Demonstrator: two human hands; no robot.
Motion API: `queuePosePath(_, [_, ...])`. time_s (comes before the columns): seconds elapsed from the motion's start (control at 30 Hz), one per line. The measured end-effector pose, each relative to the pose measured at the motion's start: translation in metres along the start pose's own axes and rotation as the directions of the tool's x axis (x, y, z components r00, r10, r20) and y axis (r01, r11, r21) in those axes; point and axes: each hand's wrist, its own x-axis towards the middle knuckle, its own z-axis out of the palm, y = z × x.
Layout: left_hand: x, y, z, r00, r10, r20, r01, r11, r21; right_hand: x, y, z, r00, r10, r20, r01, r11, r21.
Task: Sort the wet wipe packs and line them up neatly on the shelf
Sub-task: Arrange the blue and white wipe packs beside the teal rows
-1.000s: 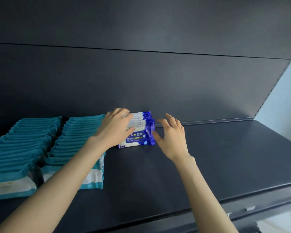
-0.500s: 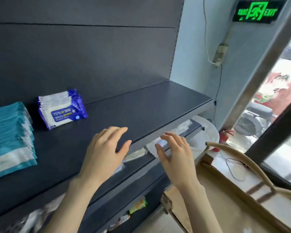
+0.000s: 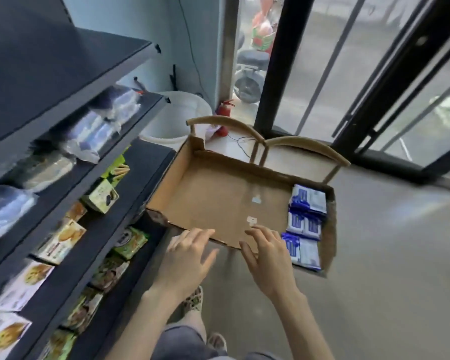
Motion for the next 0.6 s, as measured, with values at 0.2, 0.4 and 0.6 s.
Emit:
queuePosePath(0.2, [0.025,0.052,0.054,0.970,0.153,0.192,-0.151,0.988,-0.023,-0.041,0.070,-0.024,0.967,0.255,-0.020,-0.256,0.967,-0.009])
queuePosePath(0.4, [0.087,0.092,0.089,0.942,0.245,0.231,-0.230,0.969,-0.092,-0.026,0.126,-0.041,0.914,0.398,-0.082,-0.397,0.917,0.028])
queuePosePath(0.6, [0.171,0.111,0.143,0.914,0.213,0.346,-0.172,0.974,-0.146,0.023,0.203,-0.031,0.848,0.530,0.014,-0.530,0.847,0.030])
